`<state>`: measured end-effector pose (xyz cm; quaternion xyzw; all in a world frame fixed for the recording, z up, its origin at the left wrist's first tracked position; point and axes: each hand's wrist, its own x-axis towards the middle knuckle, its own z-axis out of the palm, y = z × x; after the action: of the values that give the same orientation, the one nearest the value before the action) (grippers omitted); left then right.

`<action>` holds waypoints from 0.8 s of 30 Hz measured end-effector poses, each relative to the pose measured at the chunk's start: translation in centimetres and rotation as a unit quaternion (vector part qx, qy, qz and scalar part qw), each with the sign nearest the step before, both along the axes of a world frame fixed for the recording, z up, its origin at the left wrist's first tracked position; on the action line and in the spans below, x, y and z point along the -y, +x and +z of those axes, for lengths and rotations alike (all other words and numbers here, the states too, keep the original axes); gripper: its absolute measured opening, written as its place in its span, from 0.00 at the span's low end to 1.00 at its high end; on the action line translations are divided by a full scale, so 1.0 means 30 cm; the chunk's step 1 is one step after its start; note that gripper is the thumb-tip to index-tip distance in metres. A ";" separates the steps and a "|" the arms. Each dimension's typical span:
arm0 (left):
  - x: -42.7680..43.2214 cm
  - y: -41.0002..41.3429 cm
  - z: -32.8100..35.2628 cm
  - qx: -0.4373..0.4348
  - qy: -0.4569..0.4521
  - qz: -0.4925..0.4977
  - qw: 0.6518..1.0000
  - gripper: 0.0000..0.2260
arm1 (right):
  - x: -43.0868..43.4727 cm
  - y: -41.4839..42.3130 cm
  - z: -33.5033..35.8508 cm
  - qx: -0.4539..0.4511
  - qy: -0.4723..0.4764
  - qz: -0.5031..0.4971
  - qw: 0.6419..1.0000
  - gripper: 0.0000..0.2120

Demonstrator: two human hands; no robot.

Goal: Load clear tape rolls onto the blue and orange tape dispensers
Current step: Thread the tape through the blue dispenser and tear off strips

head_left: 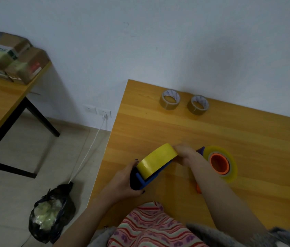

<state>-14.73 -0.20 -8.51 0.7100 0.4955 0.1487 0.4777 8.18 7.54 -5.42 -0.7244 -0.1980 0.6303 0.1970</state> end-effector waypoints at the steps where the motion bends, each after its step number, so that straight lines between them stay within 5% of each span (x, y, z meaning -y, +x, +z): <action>1: 0.003 -0.007 -0.003 0.007 -0.006 0.009 1.000 0.44 | 0.005 -0.002 -0.005 -0.006 -0.006 0.005 1.000 0.08; 15: 0.031 -0.048 -0.043 0.045 -0.020 0.090 0.995 0.43 | 0.016 0.003 -0.007 0.073 0.002 0.039 0.997 0.08; 24: 0.037 -0.044 -0.026 0.080 -0.012 0.168 0.983 0.42 | 0.063 0.021 -0.035 0.055 0.000 -0.049 0.997 0.05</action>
<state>-16.04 -1.32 -9.28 0.5967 0.5697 0.2768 0.4927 8.81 5.65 -6.46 -0.7670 -0.1726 0.5789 0.2165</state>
